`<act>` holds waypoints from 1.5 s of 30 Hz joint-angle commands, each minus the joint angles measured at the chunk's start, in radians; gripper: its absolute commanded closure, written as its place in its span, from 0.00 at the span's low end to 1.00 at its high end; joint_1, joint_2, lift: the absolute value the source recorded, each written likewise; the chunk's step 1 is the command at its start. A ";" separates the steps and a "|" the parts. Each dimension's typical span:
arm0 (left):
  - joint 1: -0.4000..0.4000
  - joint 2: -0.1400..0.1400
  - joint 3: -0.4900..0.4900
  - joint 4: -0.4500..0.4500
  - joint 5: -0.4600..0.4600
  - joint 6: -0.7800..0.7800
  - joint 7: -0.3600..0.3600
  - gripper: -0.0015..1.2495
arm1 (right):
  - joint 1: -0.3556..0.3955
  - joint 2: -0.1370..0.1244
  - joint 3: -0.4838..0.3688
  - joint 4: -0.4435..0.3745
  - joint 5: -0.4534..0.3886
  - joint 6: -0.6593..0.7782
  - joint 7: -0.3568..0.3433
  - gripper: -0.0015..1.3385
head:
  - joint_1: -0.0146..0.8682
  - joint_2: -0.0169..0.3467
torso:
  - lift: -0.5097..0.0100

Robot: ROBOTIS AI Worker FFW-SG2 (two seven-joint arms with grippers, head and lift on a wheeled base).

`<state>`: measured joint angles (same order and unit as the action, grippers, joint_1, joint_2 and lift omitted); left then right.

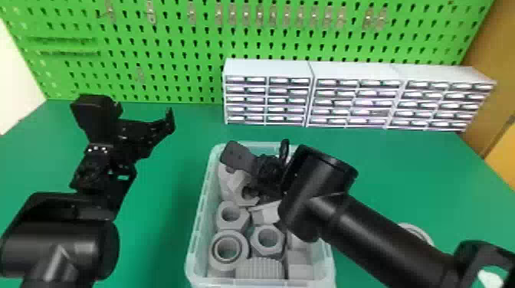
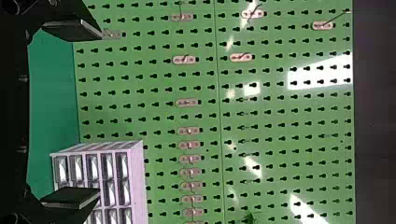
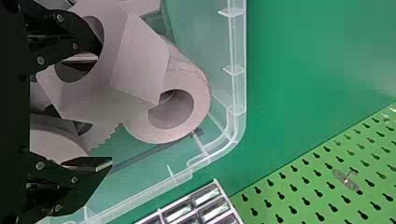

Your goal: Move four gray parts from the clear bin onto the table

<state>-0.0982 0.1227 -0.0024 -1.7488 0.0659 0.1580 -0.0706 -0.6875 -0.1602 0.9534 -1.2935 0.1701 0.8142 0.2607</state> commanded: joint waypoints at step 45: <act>0.011 0.000 0.007 -0.002 0.002 0.000 -0.002 0.09 | 0.042 -0.038 0.004 -0.253 0.147 0.114 -0.037 0.88 | 0.79 0.12 | 0.89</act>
<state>-0.0885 0.1227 0.0032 -1.7503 0.0675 0.1580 -0.0721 -0.6584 -0.1869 0.9793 -1.4943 0.2980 0.8975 0.2239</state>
